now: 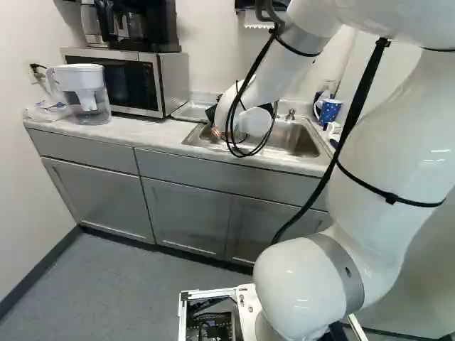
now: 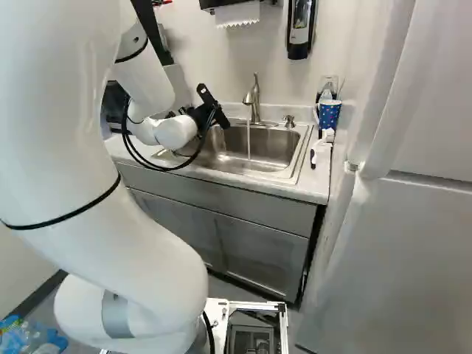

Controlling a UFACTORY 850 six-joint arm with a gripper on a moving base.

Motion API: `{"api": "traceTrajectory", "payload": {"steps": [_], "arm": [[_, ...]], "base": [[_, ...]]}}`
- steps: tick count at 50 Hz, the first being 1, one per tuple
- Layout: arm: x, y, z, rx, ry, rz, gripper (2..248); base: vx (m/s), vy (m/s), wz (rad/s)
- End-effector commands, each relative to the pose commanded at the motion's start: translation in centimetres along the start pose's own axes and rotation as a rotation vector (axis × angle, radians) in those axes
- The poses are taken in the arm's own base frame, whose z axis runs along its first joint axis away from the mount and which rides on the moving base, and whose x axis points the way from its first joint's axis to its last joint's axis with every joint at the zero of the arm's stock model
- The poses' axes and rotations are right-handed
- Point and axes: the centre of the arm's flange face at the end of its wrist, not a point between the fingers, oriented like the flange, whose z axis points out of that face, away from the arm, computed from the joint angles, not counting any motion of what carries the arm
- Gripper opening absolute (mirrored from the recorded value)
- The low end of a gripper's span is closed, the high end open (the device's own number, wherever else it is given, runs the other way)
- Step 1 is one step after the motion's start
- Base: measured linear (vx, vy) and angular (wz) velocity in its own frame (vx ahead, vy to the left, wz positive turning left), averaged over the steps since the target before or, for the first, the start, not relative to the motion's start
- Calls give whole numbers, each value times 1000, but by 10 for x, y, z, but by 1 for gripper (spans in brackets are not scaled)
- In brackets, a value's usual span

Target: Rinse the cup and place it in the tray

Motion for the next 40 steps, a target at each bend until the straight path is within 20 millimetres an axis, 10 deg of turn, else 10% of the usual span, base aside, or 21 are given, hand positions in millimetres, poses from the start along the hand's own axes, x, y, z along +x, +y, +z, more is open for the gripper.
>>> {"api": "traceTrajectory", "payload": {"steps": [40], "arm": [[0,0,0,0,0,420,125]], "base": [[0,0,0]]}}
